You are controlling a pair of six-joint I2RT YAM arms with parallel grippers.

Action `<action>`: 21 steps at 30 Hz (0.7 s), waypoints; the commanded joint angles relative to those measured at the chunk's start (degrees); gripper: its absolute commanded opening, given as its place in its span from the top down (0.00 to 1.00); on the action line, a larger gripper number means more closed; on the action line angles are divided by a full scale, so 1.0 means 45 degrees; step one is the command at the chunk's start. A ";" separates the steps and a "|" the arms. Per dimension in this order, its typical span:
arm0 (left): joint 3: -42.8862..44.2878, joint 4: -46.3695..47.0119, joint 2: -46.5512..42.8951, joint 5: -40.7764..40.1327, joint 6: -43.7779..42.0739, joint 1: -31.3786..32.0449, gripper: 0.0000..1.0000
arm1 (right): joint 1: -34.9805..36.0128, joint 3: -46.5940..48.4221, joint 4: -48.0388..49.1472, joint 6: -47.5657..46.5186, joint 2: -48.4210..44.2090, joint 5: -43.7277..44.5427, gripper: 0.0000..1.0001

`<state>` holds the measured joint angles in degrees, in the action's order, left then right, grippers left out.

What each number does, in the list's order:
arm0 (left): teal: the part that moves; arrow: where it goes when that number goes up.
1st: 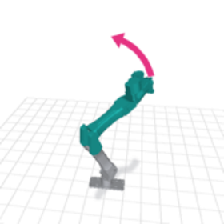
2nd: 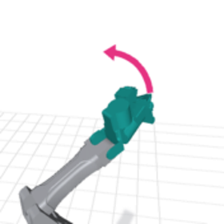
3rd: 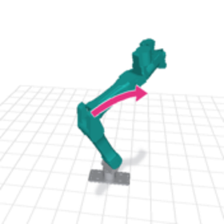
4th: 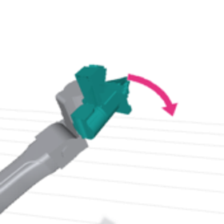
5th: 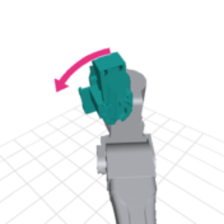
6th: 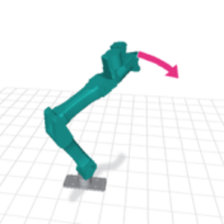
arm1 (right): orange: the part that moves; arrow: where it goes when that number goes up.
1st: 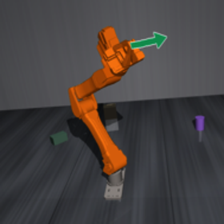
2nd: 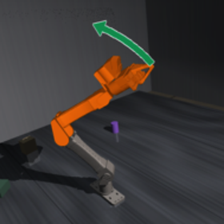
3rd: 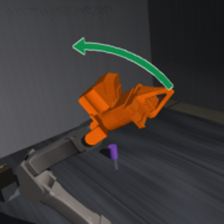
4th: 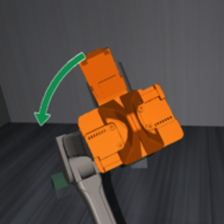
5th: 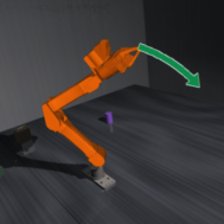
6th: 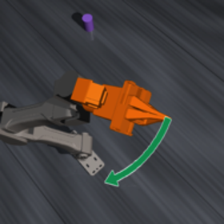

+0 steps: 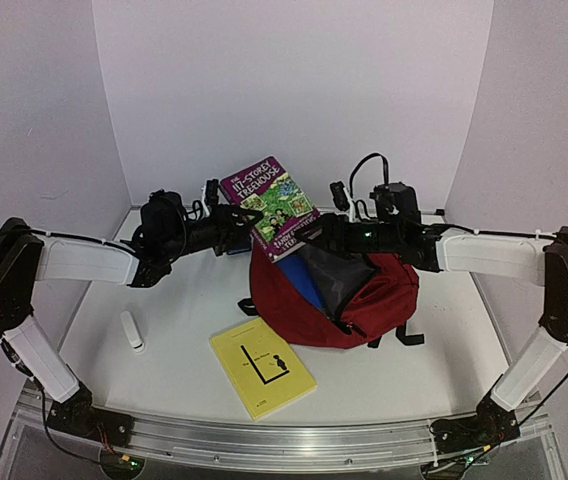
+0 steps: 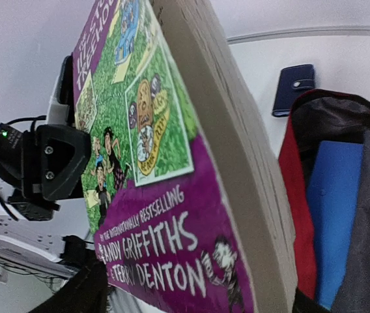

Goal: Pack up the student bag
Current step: Place the book in the student bag.

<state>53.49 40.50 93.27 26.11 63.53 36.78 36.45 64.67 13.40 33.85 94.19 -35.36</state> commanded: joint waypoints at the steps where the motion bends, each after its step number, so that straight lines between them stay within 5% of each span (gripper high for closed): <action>1: -0.0561 0.0346 -0.1369 -0.0364 0.0074 -0.0309 1.00 | 0.0065 0.1244 -0.2363 -0.2972 -0.0162 0.2783 0.19; 9: -0.1690 -0.1419 -0.3762 -0.1243 -0.0422 -0.0816 1.00 | 0.0458 0.3543 -0.5998 -0.5522 0.2380 0.5783 0.20; 21: -0.2327 -0.3451 -0.6143 -0.2197 -0.1092 -0.0952 1.00 | 0.1518 0.5042 -0.6571 -0.8007 0.4993 0.9977 0.18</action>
<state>43.66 23.31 69.33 18.30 60.63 32.77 42.92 83.33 -15.36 3.71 114.42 -0.37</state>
